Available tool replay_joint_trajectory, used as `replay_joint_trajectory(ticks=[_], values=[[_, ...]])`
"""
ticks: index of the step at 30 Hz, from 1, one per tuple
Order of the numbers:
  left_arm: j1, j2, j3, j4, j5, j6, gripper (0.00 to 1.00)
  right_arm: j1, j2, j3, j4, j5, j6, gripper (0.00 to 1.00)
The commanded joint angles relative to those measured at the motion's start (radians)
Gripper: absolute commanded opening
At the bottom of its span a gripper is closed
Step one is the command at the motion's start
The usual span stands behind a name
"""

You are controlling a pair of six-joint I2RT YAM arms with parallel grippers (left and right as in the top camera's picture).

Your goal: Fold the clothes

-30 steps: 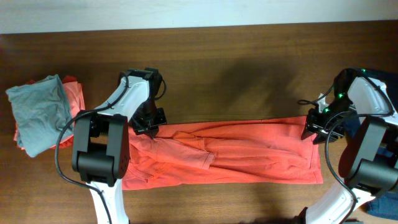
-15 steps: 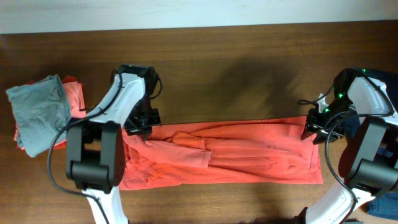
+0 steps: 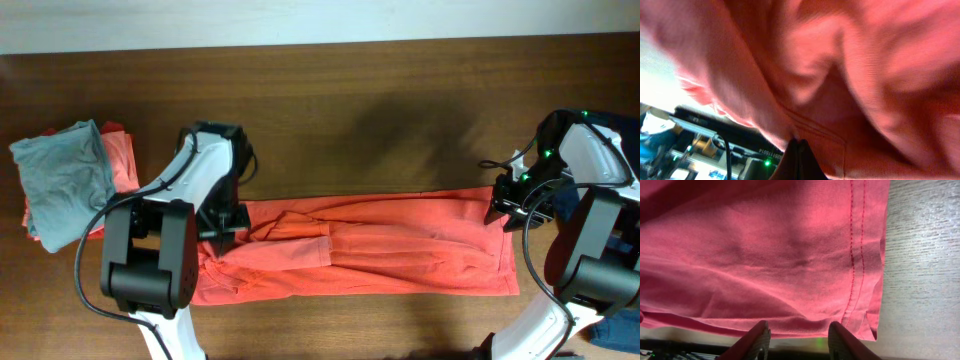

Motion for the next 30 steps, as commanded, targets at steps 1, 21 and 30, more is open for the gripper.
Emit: replay_joint_trajectory(ticks=[1,21,30], values=[[0.006,-0.014,-0.105,0.024,-0.019,-0.005,0.01,0.003,-0.028,0.019,-0.003,-0.012,-0.011,0.43],[0.009,-0.016,-0.153,0.246,-0.113,-0.001,0.42,0.003,-0.028,0.019,-0.008,-0.013,-0.010,0.43],[0.008,-0.095,0.063,0.254,-0.117,0.044,0.49,0.003,-0.028,0.019,-0.007,-0.013,-0.011,0.43]])
